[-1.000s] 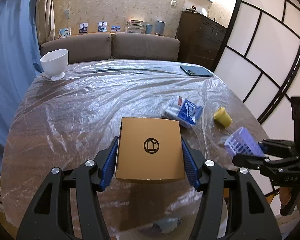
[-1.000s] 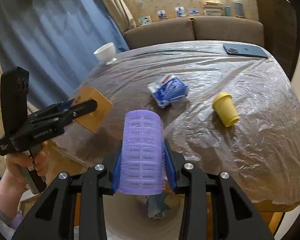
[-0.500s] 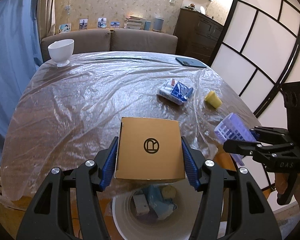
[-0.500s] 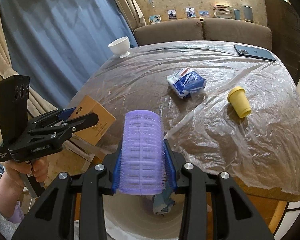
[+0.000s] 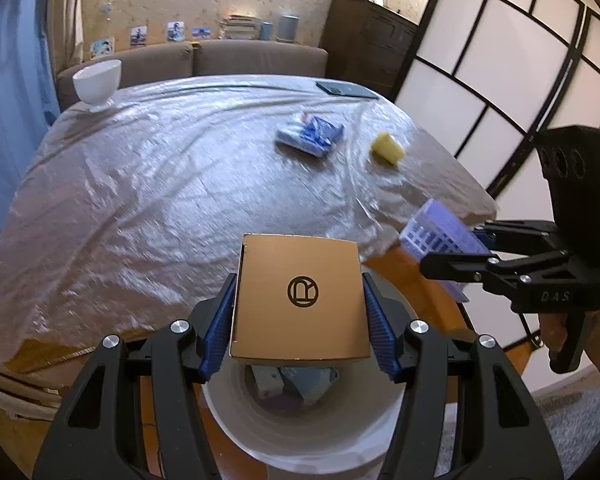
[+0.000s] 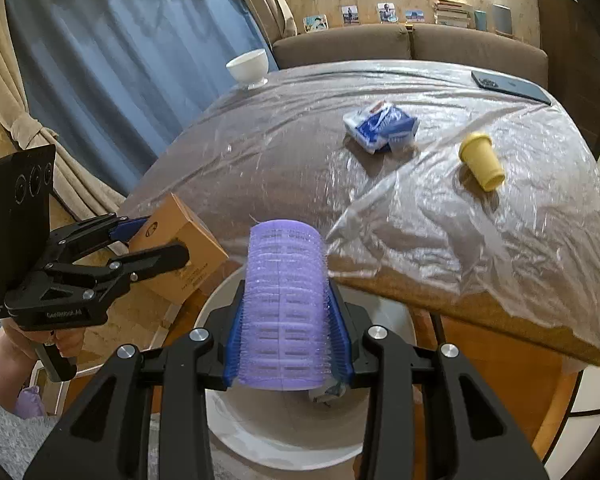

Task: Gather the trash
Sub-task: 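Carry the cardboard box and hair roller over the trash bin, then open both grippers over the bin, dropping cardboard box and hair roller, then move the left gripper to the tissue packet while the right moves to the yellow cup, then grasp the tissue packet with the left gripper while the right grasps the yellow cup, then lift the tissue packet and yellow cup and carry both over the bin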

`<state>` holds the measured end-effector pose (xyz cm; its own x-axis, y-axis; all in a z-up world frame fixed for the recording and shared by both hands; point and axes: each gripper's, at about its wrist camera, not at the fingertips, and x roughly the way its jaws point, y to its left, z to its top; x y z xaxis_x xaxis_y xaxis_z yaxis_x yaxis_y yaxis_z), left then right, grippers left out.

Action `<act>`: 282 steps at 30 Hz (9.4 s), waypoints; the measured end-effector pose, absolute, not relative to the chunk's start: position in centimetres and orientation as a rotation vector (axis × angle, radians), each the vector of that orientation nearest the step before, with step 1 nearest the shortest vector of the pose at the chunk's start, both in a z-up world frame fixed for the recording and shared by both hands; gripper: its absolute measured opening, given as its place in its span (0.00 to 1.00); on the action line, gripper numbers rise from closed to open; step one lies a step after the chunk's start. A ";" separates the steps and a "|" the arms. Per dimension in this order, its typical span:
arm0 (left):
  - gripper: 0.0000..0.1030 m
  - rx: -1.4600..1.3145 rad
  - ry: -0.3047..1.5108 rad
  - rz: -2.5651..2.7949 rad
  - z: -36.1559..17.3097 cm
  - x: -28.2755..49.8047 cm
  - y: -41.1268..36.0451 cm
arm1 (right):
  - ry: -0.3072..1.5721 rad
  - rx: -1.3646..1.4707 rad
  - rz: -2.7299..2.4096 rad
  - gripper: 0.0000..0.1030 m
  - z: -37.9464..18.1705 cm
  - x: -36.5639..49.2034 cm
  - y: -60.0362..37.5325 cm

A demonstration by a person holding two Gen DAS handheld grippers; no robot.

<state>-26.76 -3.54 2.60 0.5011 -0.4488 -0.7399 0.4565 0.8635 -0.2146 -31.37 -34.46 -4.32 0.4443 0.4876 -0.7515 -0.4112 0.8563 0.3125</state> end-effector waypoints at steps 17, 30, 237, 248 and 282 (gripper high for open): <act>0.58 0.092 0.988 -0.590 -0.5 -28.6 -5.4 | 1.091 0.070 0.565 0.35 -8.1 -33.0 -34.4; 0.58 0.131 1.061 -0.569 -3.7 -27.9 -6.0 | 1.146 0.047 0.540 0.35 -11.2 -32.7 -34.3; 0.49 0.089 0.903 -0.565 2.8 -25.8 -2.9 | 0.886 -0.009 0.532 0.34 -5.5 -33.0 -33.4; 0.49 0.141 0.943 -0.602 1.5 -28.1 -3.7 | 0.944 -0.025 0.569 0.34 -6.9 -34.5 -32.9; 0.49 0.223 1.132 -0.543 -8.4 -26.9 -6.1 | 1.095 -0.082 0.533 0.34 -15.1 -32.5 -32.3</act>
